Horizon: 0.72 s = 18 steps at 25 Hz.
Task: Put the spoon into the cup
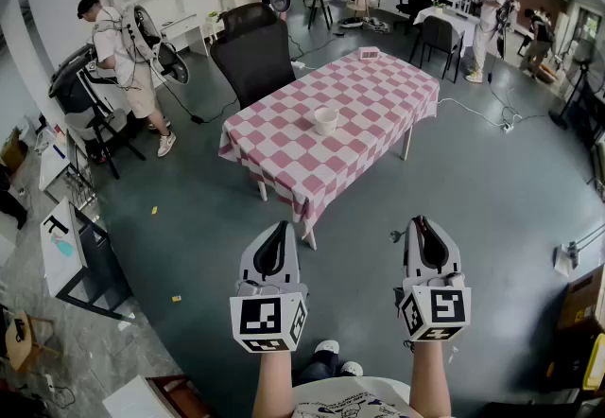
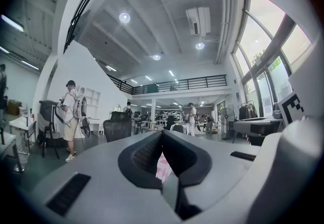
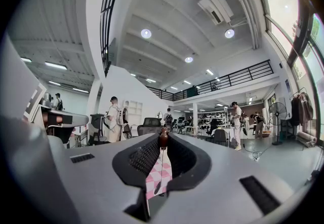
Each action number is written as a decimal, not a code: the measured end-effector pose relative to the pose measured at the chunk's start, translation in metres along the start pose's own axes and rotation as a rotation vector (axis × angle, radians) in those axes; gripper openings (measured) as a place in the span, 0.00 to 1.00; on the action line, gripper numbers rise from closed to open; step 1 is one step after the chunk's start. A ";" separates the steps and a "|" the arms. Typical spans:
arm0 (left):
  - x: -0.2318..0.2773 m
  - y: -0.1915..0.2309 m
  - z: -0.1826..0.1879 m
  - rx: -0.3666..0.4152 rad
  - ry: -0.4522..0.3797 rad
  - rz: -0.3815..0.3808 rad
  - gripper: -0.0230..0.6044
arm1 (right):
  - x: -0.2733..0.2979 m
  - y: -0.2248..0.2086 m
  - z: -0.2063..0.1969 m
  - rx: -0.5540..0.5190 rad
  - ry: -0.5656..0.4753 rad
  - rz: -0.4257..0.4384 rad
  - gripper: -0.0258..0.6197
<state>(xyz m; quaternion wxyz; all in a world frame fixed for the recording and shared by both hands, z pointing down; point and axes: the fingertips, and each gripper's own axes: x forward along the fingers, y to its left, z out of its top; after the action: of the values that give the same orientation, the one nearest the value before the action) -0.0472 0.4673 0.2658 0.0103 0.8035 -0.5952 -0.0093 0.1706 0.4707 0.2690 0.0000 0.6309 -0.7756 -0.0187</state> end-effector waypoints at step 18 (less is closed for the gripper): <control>0.048 0.041 -0.018 0.000 0.024 -0.024 0.06 | 0.053 0.013 -0.017 0.041 -0.006 -0.021 0.12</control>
<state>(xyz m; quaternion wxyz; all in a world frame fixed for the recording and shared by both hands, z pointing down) -0.0722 0.4096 0.2848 0.0172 0.8106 -0.5854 0.0004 0.1477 0.4210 0.2852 -0.0154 0.6390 -0.7691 -0.0047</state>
